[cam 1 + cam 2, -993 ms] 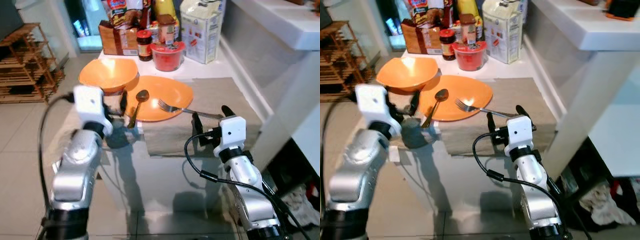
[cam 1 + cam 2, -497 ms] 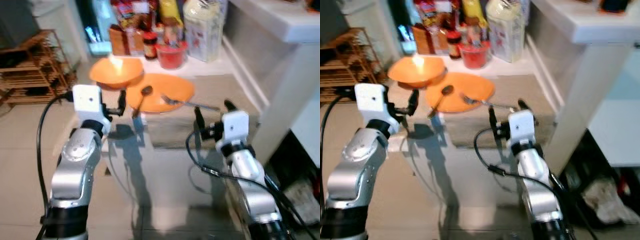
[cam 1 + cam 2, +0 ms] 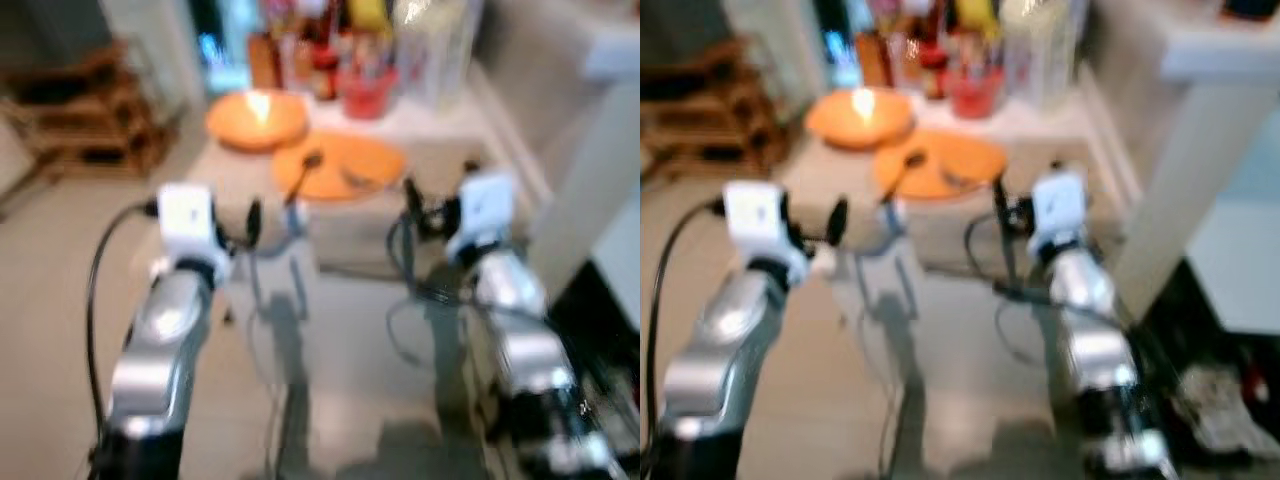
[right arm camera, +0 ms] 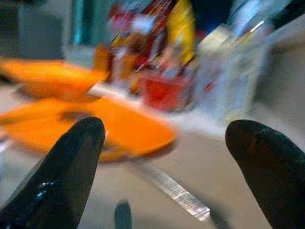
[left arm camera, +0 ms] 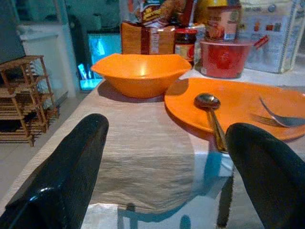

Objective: Setting the table

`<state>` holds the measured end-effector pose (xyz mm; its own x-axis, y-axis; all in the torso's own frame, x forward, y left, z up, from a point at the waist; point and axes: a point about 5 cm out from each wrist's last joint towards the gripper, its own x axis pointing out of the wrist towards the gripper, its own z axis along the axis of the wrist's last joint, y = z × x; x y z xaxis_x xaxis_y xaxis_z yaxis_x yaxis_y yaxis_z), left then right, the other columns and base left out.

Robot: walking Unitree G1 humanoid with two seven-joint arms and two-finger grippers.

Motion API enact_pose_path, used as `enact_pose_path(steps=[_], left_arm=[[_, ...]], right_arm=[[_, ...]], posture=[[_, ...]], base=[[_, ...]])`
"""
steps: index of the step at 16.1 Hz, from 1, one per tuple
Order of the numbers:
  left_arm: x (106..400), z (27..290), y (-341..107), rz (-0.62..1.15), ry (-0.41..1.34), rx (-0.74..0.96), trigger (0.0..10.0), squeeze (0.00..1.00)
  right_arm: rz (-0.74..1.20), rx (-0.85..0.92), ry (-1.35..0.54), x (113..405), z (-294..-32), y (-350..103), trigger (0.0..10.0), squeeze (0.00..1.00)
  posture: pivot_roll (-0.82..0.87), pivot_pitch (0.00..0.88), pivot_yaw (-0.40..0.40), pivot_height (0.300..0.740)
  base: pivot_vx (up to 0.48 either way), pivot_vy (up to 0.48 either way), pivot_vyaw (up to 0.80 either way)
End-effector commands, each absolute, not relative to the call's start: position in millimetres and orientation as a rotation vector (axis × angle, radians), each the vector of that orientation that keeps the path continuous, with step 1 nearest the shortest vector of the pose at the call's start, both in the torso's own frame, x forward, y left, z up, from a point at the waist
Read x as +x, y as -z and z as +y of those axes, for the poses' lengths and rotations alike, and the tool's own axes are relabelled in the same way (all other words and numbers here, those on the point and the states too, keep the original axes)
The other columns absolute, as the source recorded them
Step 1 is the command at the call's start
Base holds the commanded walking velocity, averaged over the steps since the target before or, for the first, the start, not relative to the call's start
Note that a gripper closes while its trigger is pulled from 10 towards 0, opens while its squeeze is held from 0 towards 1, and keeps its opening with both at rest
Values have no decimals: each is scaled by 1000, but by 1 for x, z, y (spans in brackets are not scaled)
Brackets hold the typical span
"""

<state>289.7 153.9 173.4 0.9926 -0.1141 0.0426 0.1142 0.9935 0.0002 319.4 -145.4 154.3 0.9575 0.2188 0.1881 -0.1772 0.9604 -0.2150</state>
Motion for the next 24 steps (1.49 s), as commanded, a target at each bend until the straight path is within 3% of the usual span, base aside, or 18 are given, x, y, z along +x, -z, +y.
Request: enact_pose_path(steps=[1,7,13,19,24], left_arm=[[289,155,-176,-54,111,5,10000,0],[286,147,-172,-47,142,7,10000,0],[287,150,-166,-42,141,-1,10000,0],[259,183,-131,84,118,15,10000,0],[252,173,-125,92,165,-41,10000,0]], right_arm=[[-242,-162,-182,317,-141,-159,10000,0],[-200,-124,-192,295,-128,-140,10000,0],[-165,-117,-178,286,-134,-131,10000,0],[-120,-150,-177,258,-145,-116,10000,0],[-112,-137,-179,256,-144,-116,10000,0]], posture=[[-42,0,49,740],[-55,0,53,740],[-63,0,53,740],[-83,0,70,740],[-83,0,67,740]], base=[[0,0,0],[0,0,0],[0,-462,0],[0,0,0],[0,0,0]])
